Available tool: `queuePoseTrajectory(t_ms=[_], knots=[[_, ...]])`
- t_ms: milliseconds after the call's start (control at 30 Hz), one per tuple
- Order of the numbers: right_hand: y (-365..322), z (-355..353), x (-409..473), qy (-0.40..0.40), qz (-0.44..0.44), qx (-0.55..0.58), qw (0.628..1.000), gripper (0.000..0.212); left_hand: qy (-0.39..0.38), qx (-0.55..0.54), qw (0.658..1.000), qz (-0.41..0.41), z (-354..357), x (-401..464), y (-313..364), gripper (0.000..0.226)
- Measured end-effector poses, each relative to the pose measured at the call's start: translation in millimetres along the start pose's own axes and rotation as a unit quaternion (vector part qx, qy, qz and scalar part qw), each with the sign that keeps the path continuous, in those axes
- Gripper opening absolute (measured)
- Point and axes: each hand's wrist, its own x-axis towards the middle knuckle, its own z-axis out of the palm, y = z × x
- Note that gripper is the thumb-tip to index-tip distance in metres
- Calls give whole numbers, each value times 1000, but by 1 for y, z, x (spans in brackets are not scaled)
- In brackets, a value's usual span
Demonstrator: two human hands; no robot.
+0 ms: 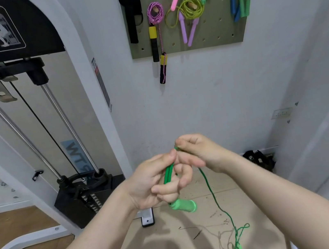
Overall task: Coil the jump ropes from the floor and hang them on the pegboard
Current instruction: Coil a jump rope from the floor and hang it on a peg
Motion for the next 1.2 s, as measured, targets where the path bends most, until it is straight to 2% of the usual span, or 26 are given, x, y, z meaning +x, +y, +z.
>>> queuePoseTrajectory(t_ms=[67, 100, 167, 233, 300, 367, 400, 467, 533, 567, 600, 667, 700, 767, 833, 867, 900, 967, 1033, 1100, 1167, 1200], knots=[[20, 8, -2, -32, 32, -11, 999, 39, -31, -49, 994, 90, -2, -2, 9, 40], [29, 10, -5, -52, 57, -54, 996, 40, 0, -67, 989, 136, -1, -3, 15, 40], [43, 14, -15, -119, 104, -156, 975, 43, 174, -51, 957, 228, -5, -10, 26, 46], [45, 18, -23, -176, 130, -219, 951, 41, 359, -4, 892, 274, -23, -19, 31, 56], [25, 21, -26, -211, 114, -288, 927, 28, 464, 73, 855, 219, -47, -28, 25, 67], [-7, 26, -26, -233, 64, -340, 909, 16, 523, 181, 826, 110, -59, -33, 8, 68], [-23, 27, -24, -237, 36, -351, 905, 16, 519, 215, 824, 65, -61, -34, -1, 67], [-48, 29, -19, -213, -5, -336, 917, 14, 465, 226, 856, 14, -53, -31, -17, 55], [-56, 25, -9, -111, -43, -254, 960, 7, 391, 210, 896, -2, -33, -28, -24, 31], [-53, 20, -3, -46, -63, -204, 976, 11, 360, 182, 915, 1, -21, -27, -26, 36], [-50, 16, 1, 4, -74, -155, 985, 17, 332, 133, 934, 7, -10, -26, -24, 51], [-38, 11, 6, 46, -74, -106, 991, 20, 264, 66, 962, 21, 8, -23, -17, 71], [-31, 13, 6, 43, -63, -94, 993, 19, 216, 62, 974, 32, 15, -23, -14, 71], [-12, 21, 4, -15, -10, -52, 999, 18, 133, 69, 986, 70, 23, -24, -6, 53], [7, 38, 1, -90, 48, -57, 993, 32, 108, 66, 983, 129, 24, -25, 6, 35], [17, 46, 1, -119, 69, -74, 988, 40, 126, 57, 977, 163, 23, -26, 12, 33], [22, 52, -2, -136, 82, -99, 982, 36, 164, 49, 965, 198, 21, -28, 17, 32], [26, 58, -8, -159, 92, -129, 975, 19, 276, 39, 924, 262, 11, -32, 24, 33], [25, 58, -15, -201, 105, -131, 965, 6, 375, 34, 880, 288, -7, -37, 24, 34], [21, 54, -21, -245, 133, -181, 943, 13, 457, 82, 847, 258, -26, -43, 16, 37], [9, 52, -26, -298, 173, -258, 902, 28, 519, 195, 814, 170, -39, -45, 0, 42], [0, 52, -27, -318, 185, -279, 887, 33, 524, 272, 798, 121, -45, -45, -10, 44]])
